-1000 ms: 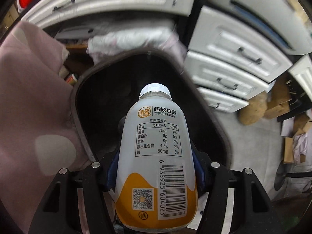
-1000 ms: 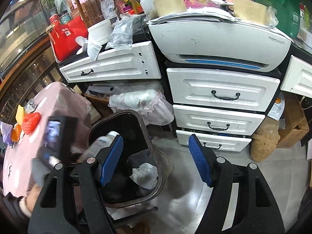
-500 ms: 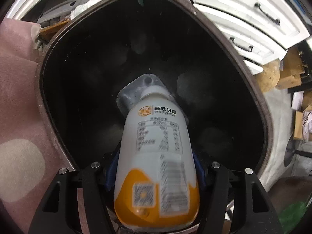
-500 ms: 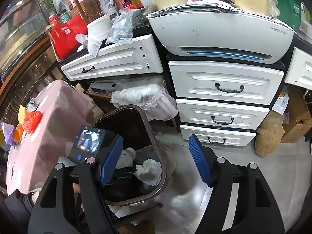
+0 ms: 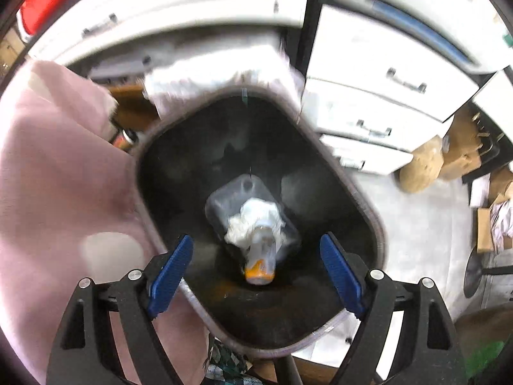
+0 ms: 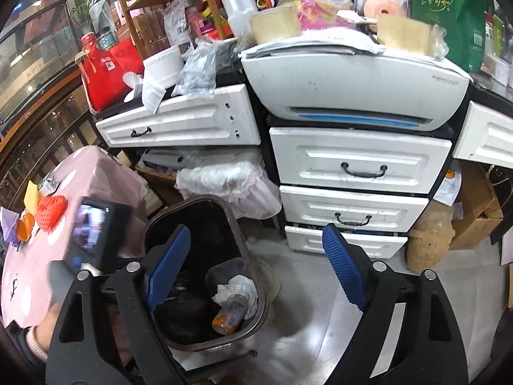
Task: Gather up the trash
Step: 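Move both tools back over the table toward the remaining trash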
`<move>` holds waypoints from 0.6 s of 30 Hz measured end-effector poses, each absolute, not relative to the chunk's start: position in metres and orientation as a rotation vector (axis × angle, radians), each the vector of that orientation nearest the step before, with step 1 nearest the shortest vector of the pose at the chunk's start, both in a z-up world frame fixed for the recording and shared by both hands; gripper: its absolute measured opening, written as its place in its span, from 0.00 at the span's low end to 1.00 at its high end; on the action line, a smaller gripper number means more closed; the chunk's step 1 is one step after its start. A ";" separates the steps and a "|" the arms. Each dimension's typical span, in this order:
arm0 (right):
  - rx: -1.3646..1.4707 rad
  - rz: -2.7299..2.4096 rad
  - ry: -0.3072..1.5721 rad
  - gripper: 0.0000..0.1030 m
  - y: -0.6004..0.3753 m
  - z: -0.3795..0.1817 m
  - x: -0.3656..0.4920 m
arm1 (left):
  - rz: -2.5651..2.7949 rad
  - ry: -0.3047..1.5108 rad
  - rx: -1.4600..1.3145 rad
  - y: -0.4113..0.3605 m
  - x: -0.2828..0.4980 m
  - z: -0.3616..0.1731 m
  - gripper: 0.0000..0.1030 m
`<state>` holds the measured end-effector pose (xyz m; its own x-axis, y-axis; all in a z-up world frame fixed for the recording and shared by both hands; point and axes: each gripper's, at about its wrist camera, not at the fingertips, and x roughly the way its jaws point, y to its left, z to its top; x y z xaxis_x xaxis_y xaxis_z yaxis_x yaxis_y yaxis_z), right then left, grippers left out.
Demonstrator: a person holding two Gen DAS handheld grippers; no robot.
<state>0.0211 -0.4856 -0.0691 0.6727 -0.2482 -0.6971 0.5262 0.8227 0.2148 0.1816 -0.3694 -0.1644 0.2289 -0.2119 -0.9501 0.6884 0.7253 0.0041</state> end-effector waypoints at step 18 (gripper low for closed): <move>0.289 -0.195 0.703 0.84 -0.400 -0.044 0.079 | -0.588 0.771 0.241 -0.231 0.139 -0.029 0.90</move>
